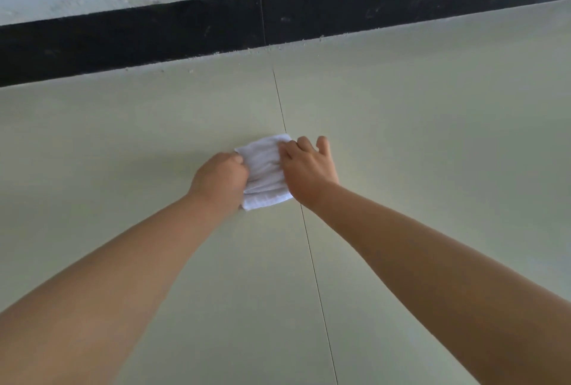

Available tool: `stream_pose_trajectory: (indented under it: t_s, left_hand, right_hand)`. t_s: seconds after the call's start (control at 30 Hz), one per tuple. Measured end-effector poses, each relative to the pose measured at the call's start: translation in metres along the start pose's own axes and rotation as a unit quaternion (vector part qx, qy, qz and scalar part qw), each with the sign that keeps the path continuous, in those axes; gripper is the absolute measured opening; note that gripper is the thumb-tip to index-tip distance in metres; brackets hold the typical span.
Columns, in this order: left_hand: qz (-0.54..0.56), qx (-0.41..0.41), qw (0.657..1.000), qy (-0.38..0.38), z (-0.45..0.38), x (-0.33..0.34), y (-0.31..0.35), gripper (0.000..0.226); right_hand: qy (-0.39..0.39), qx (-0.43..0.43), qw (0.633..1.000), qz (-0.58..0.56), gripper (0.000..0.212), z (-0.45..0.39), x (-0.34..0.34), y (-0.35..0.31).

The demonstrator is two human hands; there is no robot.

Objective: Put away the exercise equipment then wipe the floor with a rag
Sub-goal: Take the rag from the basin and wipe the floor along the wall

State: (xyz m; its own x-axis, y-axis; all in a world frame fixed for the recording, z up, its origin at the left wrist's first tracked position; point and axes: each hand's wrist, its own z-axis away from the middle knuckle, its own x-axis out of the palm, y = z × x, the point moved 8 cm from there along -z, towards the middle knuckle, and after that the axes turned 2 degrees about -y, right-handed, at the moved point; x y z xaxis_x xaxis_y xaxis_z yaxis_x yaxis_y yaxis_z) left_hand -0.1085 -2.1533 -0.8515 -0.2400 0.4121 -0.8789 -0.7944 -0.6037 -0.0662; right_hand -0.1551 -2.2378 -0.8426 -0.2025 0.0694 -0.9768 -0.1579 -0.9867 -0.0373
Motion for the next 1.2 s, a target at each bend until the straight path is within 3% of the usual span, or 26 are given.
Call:
stream_pose_trajectory:
  t_s: [0.07,0.13,0.2,0.3,0.47,0.53,0.63,0.73,0.9,1.2]
  left_hand:
    - [-0.030,0.098,0.995,0.004,0.017,-0.004,0.036,0.032]
    - [-0.068,0.176,0.981,0.038,0.037,-0.015,0.074,0.037]
    - [-0.091,0.225,0.969,-0.033,0.048,-0.002,0.110,0.029]
    - [-0.038,0.259,0.963,-0.062,0.051,0.015,0.163,0.038]
    - [-0.073,0.341,0.936,-0.044,0.076,0.015,0.225,0.037]
    - [-0.051,0.340,0.938,-0.037,0.083,0.010,0.229,0.038]
    - [-0.123,0.370,0.920,-0.040,0.095,0.018,0.229,0.038]
    - [-0.163,0.355,0.919,-0.051,0.097,0.025,0.225,0.037]
    - [-0.150,0.297,0.941,-0.066,0.070,0.011,0.241,0.034]
    - [-0.070,0.113,0.991,-0.026,-0.026,-0.056,0.260,0.029]
  right_hand:
    - [0.016,0.009,1.000,0.024,0.035,0.035,0.007,0.009]
    - [-0.015,0.023,0.998,0.055,0.041,0.076,0.021,0.022]
    - [-0.035,0.048,0.995,0.086,0.046,0.120,0.027,0.037]
    - [-0.099,0.120,0.985,0.077,0.050,0.182,0.040,0.058]
    - [-0.238,0.245,0.939,0.041,0.060,0.254,0.046,0.059]
    - [-0.253,0.284,0.925,0.021,0.057,0.267,0.048,0.050]
    - [-0.261,0.301,0.917,-0.001,0.044,0.277,0.050,0.035]
    - [-0.219,0.200,0.953,0.054,0.026,0.264,0.048,0.036]
    - [-0.221,0.078,0.962,0.143,0.020,0.215,0.038,0.106]
    - [-0.132,0.055,0.983,0.118,0.035,0.114,0.009,0.199]
